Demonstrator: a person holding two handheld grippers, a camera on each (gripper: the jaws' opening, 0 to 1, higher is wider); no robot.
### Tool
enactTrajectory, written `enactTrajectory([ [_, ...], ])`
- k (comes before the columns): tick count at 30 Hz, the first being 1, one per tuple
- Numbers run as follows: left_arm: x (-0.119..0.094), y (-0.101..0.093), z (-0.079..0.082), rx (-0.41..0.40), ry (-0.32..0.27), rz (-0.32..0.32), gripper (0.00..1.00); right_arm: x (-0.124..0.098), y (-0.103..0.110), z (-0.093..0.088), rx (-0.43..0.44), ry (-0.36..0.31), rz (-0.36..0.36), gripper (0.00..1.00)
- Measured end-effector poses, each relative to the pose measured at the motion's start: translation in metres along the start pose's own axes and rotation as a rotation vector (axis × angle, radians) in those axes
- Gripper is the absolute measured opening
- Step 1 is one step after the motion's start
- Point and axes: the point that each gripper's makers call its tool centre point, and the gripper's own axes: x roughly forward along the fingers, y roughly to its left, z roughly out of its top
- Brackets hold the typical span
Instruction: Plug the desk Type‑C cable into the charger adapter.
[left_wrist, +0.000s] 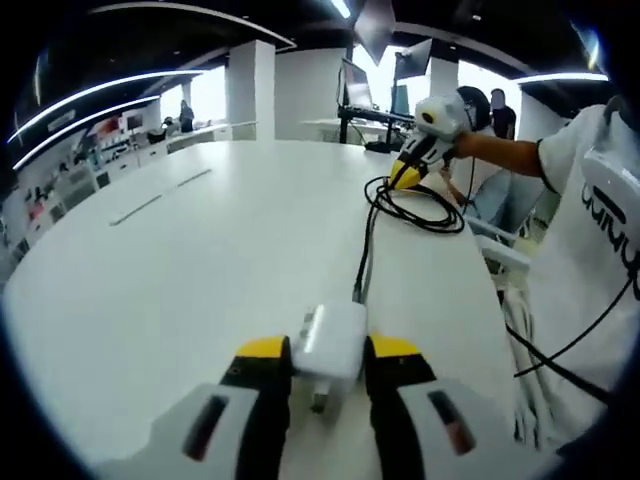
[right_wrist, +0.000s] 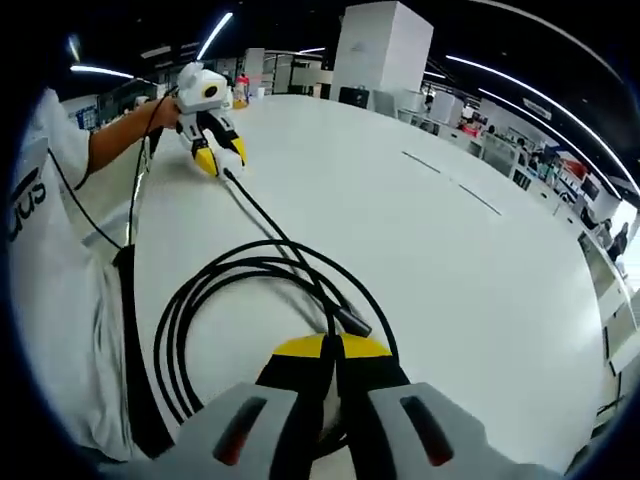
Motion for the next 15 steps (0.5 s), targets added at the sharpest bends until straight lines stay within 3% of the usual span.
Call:
enactTrajectory([
  [15,0.008,0.034,0.009,0.005,0.012,0.023,0.28,0.021,-0.026,0.014,-0.002,0.002,-0.048,0.02],
])
